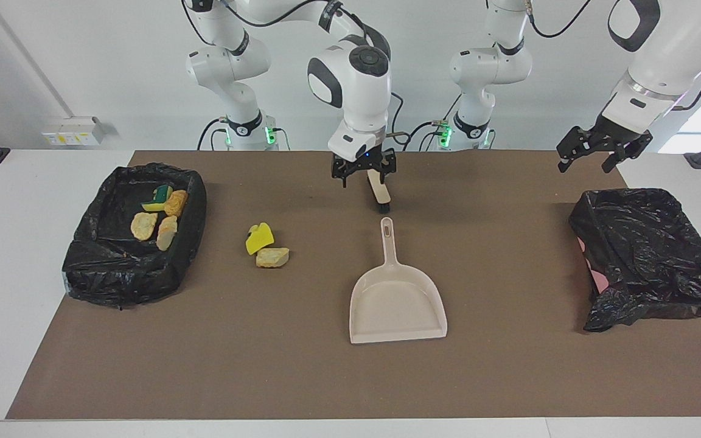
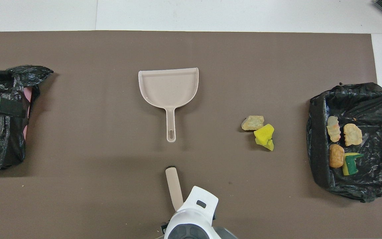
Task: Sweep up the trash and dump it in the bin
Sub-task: 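Grasp the dustpan with the left gripper while the right gripper grasps the brush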
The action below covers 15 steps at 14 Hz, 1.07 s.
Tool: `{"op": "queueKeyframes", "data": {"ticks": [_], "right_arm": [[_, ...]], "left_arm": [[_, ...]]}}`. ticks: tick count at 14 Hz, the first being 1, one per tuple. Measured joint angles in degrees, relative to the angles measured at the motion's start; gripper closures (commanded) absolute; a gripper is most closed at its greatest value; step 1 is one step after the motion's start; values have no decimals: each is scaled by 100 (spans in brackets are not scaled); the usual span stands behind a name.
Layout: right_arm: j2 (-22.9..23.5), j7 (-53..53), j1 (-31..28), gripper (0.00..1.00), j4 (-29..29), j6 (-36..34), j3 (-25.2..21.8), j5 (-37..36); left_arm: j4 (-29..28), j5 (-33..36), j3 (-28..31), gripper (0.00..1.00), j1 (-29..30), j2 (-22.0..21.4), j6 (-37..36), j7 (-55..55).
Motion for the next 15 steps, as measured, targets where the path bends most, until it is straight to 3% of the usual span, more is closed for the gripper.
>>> {"op": "queueKeyframes", "data": {"ticks": [6, 11, 13, 14, 15], "right_arm": [[342, 0, 653, 0, -896, 1359, -1, 21], [532, 0, 779, 0, -966, 1491, -5, 21], [527, 0, 802, 19, -966, 1375, -5, 21], [527, 0, 809, 46, -965, 1369, -5, 21], [526, 0, 814, 58, -955, 1369, -5, 21]], "left_arm": [[-92, -1, -84, 0, -925, 46, 389, -731], [-803, -51, -95, 0, -1577, 259, 1587, -1244], [-982, -63, -93, 0, -1835, 462, 2000, -1524], [-1013, -63, -94, 0, -1983, 607, 2221, -1742], [-1016, -62, -94, 0, -2135, 769, 2424, -1965]]}}
